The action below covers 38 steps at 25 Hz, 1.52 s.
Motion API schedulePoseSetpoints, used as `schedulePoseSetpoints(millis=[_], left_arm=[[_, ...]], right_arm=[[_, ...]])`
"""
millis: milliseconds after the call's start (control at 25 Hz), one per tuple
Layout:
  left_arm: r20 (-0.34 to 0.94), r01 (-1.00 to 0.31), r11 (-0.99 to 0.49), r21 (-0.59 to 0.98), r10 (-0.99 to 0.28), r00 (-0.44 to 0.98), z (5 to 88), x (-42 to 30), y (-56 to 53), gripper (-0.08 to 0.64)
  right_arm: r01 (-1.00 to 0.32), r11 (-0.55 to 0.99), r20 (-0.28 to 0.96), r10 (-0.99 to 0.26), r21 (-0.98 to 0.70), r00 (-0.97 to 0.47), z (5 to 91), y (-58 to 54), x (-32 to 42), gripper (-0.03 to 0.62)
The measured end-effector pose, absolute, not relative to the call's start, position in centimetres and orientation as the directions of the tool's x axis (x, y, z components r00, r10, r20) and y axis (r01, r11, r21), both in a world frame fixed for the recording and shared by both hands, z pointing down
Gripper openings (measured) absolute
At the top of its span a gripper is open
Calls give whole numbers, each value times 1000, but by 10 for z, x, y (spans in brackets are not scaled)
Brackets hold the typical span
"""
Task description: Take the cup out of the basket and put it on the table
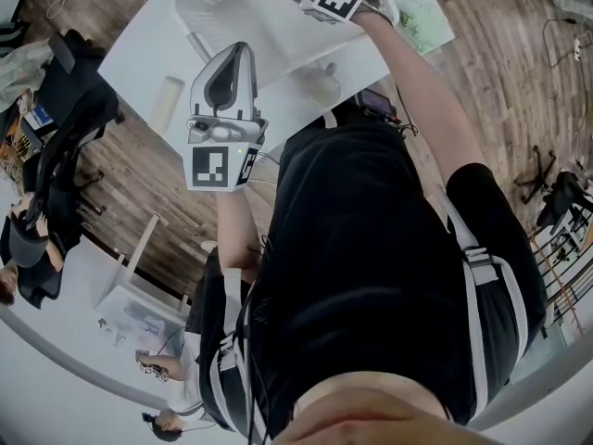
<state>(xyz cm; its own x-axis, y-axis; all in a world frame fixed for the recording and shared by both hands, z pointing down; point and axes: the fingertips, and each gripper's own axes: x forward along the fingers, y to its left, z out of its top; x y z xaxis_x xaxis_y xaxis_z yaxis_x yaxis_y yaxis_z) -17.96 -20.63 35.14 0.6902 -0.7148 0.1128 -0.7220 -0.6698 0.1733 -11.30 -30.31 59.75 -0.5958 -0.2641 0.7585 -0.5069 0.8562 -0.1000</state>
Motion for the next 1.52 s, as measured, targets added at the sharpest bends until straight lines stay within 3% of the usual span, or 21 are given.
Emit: schedulePoseSetpoints(millis=[720, 1080, 1520], left_arm=[[114, -729, -664, 167, -721, 683, 349, -184, -205, 18], [97, -726, -670, 155, -721, 686, 344, -178, -201, 18], [75, -729, -673, 129, -726, 683, 328, -170, -183, 17]], right_arm=[[-470, 880, 771, -251, -70, -586, 602, -298, -117, 26], [-445, 895, 683, -309, -28, -662, 541, -299, -120, 26], [-435, 900, 479, -385, 7, -789, 420, -265, -120, 26]])
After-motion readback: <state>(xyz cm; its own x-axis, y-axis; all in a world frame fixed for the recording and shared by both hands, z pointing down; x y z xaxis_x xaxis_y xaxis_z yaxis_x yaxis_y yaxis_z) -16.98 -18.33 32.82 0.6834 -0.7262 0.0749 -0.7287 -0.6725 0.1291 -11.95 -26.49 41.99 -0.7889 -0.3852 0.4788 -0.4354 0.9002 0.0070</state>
